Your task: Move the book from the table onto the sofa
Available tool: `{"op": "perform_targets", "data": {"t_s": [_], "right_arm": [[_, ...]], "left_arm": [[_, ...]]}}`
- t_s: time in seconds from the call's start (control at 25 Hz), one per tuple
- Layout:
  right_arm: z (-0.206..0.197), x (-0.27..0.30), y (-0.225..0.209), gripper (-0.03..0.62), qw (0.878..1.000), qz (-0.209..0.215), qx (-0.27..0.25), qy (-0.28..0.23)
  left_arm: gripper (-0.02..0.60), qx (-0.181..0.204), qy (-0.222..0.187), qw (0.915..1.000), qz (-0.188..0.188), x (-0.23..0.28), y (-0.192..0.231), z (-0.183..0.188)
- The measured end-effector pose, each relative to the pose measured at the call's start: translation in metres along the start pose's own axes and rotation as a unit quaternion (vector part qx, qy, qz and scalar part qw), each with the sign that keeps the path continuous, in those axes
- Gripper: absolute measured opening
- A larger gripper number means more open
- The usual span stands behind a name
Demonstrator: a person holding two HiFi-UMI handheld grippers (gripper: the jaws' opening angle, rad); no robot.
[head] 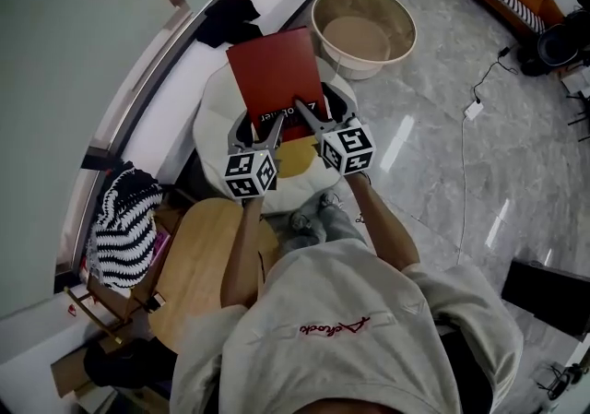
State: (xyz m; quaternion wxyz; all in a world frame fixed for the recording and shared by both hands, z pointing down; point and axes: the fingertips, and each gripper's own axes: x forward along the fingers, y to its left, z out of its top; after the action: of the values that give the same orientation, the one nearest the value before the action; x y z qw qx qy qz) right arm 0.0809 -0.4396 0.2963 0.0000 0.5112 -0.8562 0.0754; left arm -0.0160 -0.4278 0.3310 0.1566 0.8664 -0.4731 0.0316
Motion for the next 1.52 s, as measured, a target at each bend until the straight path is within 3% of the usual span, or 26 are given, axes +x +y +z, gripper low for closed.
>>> {"op": "perform_targets", "data": {"t_s": [0.48, 0.88, 1.52], "right_arm": [[-0.067, 0.026, -0.030, 0.285, 0.996, 0.044, 0.036, 0.063], [-0.132, 0.033, -0.043, 0.285, 0.991, 0.048, 0.062, 0.107], [-0.262, 0.022, -0.037, 0.285, 0.974, 0.053, 0.098, 0.196]], "left_arm": [[0.295, -0.036, 0.053, 0.9965, 0.054, 0.032, 0.016, -0.061], [0.295, -0.061, 0.094, 0.9916, 0.065, 0.045, 0.028, -0.120], [0.295, -0.128, 0.163, 0.9743, 0.089, 0.035, 0.045, -0.248]]}}
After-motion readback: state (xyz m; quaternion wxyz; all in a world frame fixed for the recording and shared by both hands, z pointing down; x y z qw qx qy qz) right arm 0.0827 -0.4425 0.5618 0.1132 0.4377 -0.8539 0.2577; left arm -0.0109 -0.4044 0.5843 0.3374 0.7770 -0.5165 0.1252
